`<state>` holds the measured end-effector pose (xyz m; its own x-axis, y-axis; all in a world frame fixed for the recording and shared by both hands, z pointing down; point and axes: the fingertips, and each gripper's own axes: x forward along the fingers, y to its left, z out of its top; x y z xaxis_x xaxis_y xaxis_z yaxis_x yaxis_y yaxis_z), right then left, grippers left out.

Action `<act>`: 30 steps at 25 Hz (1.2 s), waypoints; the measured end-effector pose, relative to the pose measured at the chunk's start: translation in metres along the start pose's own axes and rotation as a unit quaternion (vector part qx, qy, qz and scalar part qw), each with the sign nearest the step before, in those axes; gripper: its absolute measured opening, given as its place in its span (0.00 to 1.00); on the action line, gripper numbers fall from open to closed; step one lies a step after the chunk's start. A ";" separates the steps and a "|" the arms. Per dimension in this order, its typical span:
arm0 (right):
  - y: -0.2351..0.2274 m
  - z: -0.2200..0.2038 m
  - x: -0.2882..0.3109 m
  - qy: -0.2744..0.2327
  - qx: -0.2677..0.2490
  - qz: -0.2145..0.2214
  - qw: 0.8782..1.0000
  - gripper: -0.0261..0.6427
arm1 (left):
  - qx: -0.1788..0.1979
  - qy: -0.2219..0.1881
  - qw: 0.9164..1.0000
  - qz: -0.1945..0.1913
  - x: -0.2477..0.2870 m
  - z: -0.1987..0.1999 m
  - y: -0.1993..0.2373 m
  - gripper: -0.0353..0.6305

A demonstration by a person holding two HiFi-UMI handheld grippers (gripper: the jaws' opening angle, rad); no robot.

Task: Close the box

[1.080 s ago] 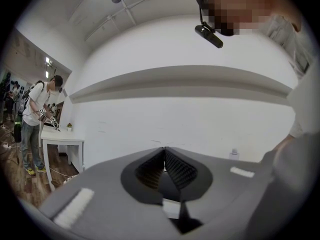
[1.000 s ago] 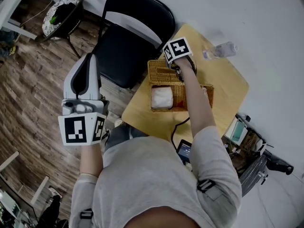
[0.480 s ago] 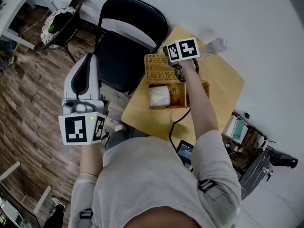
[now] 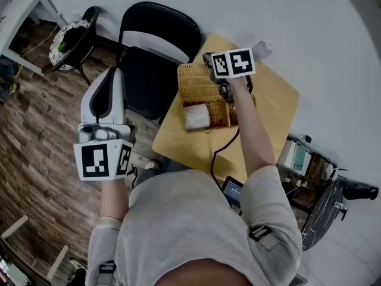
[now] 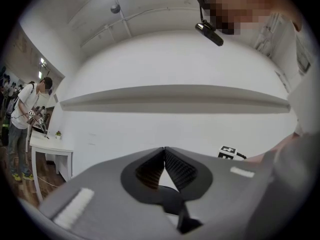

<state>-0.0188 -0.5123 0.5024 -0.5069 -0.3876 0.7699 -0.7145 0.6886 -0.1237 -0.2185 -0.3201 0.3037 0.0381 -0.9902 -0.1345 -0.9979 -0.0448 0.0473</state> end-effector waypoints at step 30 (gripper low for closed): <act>0.050 -0.053 -0.122 -0.086 0.020 -0.037 0.995 0.07 | -0.003 -0.027 0.995 -0.092 -0.063 0.029 -0.054 0.14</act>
<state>0.0332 -0.3980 0.4357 -0.5247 -0.5384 0.6594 -0.7698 0.6308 -0.0975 -0.1686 -0.2512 0.2812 0.2181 -0.9565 -0.1939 -0.9738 -0.2265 0.0222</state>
